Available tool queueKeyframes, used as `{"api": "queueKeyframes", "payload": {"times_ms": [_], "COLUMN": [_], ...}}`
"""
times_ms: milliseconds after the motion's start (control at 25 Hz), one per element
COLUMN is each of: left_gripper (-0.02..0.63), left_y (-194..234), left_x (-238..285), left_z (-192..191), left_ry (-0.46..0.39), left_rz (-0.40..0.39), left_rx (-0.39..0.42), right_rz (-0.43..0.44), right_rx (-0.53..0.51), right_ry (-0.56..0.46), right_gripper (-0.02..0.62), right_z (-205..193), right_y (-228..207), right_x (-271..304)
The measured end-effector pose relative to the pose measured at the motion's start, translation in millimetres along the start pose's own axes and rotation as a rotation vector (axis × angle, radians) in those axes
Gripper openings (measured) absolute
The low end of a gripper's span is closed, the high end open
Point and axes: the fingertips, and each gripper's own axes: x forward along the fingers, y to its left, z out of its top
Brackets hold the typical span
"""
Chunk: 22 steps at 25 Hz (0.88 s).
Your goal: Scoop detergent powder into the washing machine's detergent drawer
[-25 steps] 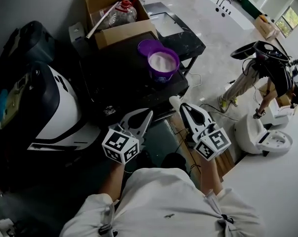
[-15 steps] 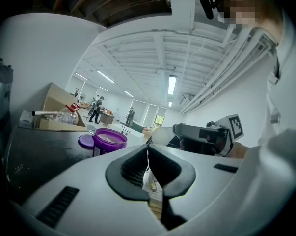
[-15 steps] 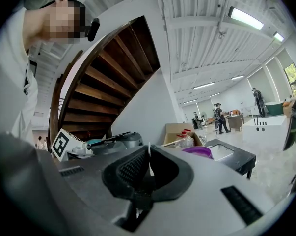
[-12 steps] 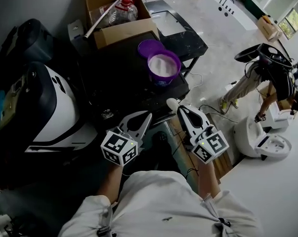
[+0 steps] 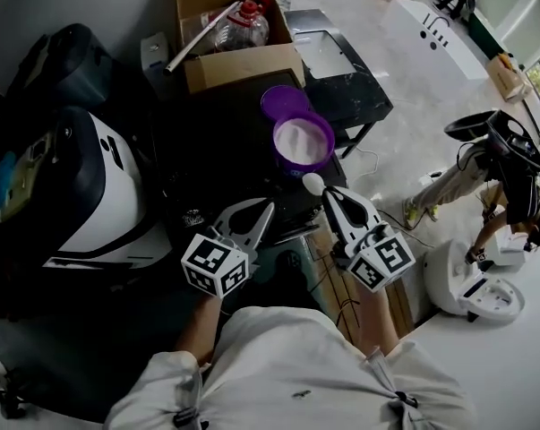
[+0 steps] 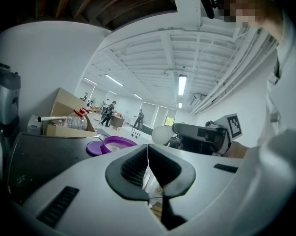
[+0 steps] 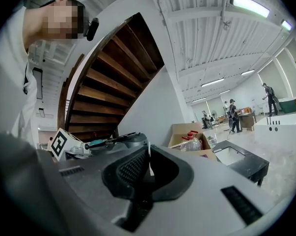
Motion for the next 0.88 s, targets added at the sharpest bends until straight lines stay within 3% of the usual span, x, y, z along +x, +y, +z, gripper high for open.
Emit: {"api": "queueKeyframes", "payload": {"times_ms": [880], "left_gripper": [0.020], "left_y": [30], "left_x": [70], "left_z": [9], "left_ry": [-0.001], "left_rz": [0.193], "left_rx": [-0.044], "right_rz": [0.184], "right_rx": [-0.017], "right_ry": [0.140], "right_gripper": [0.015], "right_z": [-18], "right_y": [-93], "right_x": [66]}}
